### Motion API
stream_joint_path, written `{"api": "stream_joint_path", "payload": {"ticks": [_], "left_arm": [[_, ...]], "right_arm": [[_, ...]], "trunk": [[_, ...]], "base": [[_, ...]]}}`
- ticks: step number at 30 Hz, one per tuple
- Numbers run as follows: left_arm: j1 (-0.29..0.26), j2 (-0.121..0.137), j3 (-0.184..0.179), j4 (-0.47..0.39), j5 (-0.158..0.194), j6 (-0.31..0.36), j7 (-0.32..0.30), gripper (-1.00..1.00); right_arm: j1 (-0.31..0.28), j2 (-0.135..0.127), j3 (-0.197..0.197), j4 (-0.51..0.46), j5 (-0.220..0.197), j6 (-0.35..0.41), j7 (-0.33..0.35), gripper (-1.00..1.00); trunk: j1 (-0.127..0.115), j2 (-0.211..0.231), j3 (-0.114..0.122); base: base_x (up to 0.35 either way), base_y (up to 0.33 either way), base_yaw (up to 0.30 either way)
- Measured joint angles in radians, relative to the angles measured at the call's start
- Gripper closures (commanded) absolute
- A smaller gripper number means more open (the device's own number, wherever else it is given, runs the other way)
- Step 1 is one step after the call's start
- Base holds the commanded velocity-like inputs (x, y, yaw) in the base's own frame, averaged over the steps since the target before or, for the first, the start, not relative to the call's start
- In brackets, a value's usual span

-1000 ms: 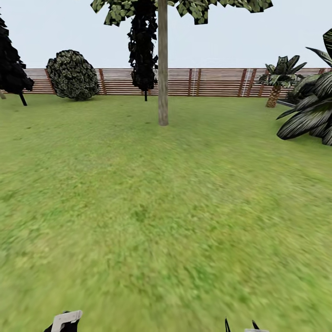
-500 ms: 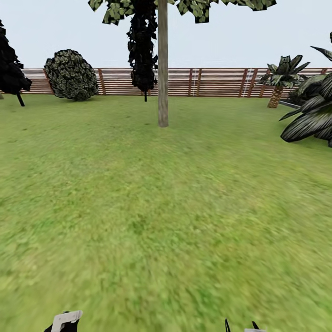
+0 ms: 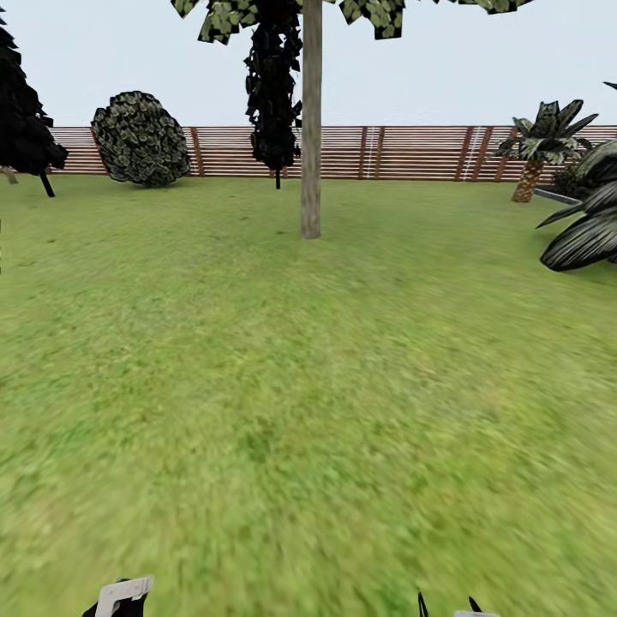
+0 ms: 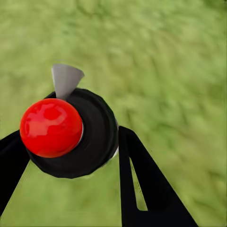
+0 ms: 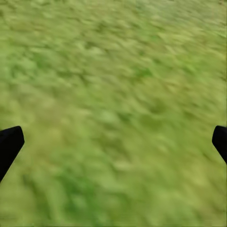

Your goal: In the garden, pick up the pesticide atomizer on the floor and spray pesticide onto both trees until each tree trunk is fully covered.

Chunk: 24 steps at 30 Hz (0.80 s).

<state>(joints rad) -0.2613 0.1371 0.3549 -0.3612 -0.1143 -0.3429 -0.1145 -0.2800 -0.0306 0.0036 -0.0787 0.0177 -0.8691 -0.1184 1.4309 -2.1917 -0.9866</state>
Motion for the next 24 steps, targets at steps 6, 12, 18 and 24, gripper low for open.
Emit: {"api": "stream_joint_path", "payload": {"ticks": [6, 12, 18, 24], "left_arm": [[0.000, 0.000, 0.000, 0.000, 0.000, 0.000, 0.000, 1.00], [0.000, 0.000, 0.000, 0.000, 0.000, 0.000, 0.000, 1.00], [0.000, 0.000, 0.000, 0.000, -0.001, 0.000, 0.000, 1.00], [0.000, 0.000, 0.000, 0.000, 0.000, 0.000, 0.000, 1.00]], "right_arm": [[0.000, 0.000, 0.000, 0.000, 0.000, 0.000, 0.000, -1.00], [0.000, 0.000, 0.001, 0.000, 0.000, 0.000, 0.000, -1.00], [0.000, 0.000, 0.000, 0.000, 0.000, 0.000, 0.000, -1.00], [0.000, 0.001, 0.000, 0.000, 0.000, 0.000, 0.000, -1.00]], "trunk": [[0.000, 0.000, 0.000], [0.000, 0.000, 0.000], [0.000, 0.000, 0.000], [0.000, 0.000, 0.000]], "base": [[0.340, 0.000, 0.010], [0.340, 0.000, 0.000], [0.340, 0.000, 0.000], [0.340, 0.000, 0.000]]}}
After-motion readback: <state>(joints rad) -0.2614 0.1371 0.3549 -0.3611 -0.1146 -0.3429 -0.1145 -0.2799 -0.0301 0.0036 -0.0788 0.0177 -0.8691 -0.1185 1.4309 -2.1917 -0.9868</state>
